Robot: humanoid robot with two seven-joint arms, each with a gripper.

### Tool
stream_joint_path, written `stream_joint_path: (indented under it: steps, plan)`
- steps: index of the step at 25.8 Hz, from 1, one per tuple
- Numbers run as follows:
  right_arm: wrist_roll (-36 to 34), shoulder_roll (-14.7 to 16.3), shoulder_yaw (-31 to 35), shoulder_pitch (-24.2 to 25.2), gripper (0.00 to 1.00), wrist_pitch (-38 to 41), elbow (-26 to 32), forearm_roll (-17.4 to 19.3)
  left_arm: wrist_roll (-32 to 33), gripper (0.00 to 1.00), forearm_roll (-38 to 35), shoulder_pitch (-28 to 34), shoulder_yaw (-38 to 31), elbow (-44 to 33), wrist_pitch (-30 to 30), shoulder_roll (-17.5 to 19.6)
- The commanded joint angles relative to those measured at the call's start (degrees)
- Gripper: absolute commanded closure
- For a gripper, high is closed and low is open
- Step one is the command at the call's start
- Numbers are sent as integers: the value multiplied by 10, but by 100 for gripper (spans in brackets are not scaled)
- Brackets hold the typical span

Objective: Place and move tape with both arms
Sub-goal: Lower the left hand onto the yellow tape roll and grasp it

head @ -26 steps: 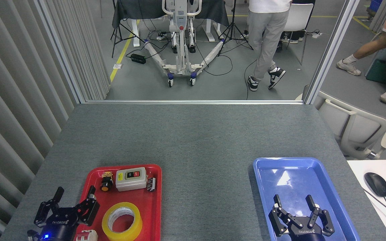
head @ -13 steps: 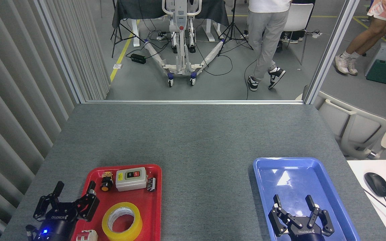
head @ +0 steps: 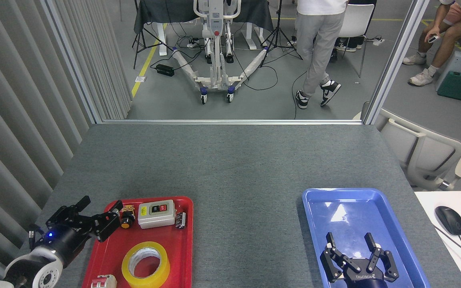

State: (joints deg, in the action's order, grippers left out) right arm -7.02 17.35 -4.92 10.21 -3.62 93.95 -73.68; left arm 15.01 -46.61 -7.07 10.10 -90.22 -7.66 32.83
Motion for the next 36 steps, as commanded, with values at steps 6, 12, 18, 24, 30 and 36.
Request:
stream_joint_path:
  steps: [6, 12, 18, 24, 30, 36]
  plan:
    - [0, 0, 0, 0, 0, -2, 0, -2, 302, 0, 27, -134, 88, 16, -140, 100]
    - [0, -1, 0, 0, 0, -1, 0, -6, 323, 0, 27, -224, 221, 95, -169, 111]
    - [0, 0, 0, 0, 0, 0, -1, -6, 322, 0, 31, -269, 309, 102, -164, 110]
    - [0, -1, 0, 0, 0, 0, -1, -7, 322, 0, 61, -280, 371, 116, -163, 105]
    - [-1, -1, 0, 0, 0, 0, -2, -7, 323, 0, 61, -313, 420, 151, -164, 82]
    - [-1, 0, 0, 0, 0, 0, -4, -13, 325, 0, 60, -315, 428, 202, -164, 58]
